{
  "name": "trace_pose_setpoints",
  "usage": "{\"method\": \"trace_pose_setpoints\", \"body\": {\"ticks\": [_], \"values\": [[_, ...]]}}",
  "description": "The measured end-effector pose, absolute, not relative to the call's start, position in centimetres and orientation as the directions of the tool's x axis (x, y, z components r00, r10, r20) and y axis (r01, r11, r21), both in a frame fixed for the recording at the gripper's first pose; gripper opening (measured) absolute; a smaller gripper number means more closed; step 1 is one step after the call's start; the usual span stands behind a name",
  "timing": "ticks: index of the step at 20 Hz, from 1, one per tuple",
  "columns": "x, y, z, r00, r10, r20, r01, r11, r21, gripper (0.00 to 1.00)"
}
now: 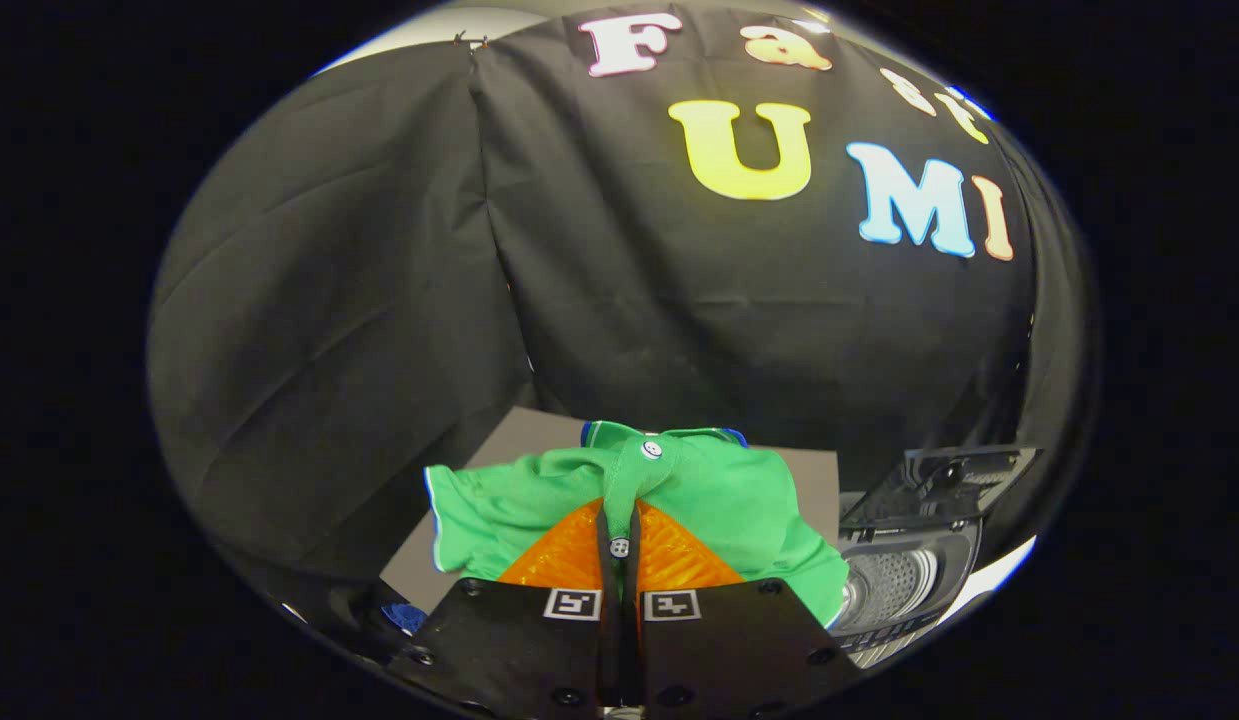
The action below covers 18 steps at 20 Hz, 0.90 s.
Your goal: Put the clothes into the washing machine and then close the washing machine lid.
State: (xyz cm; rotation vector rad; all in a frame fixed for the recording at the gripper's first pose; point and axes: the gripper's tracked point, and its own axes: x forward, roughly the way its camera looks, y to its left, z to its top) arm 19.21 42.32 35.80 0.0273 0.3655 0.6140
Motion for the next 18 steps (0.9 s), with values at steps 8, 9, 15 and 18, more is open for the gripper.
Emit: {"method": "trace_pose_setpoints", "body": {"ticks": [8, 9, 15, 18], "values": [[17.6, 35.2, 47.1, 0.838, 0.540, -0.083, -0.538, 0.842, 0.040, 0.02], [17.4, 34.0, 47.8, 0.847, 0.529, -0.057, -0.528, 0.849, 0.032, 0.02], [17.5, 26.6, 49.5, 0.881, 0.473, 0.016, -0.473, 0.880, 0.039, 0.02], [17.9, 22.7, 49.0, 0.898, 0.440, 0.022, -0.441, 0.896, 0.048, 0.02]]}}
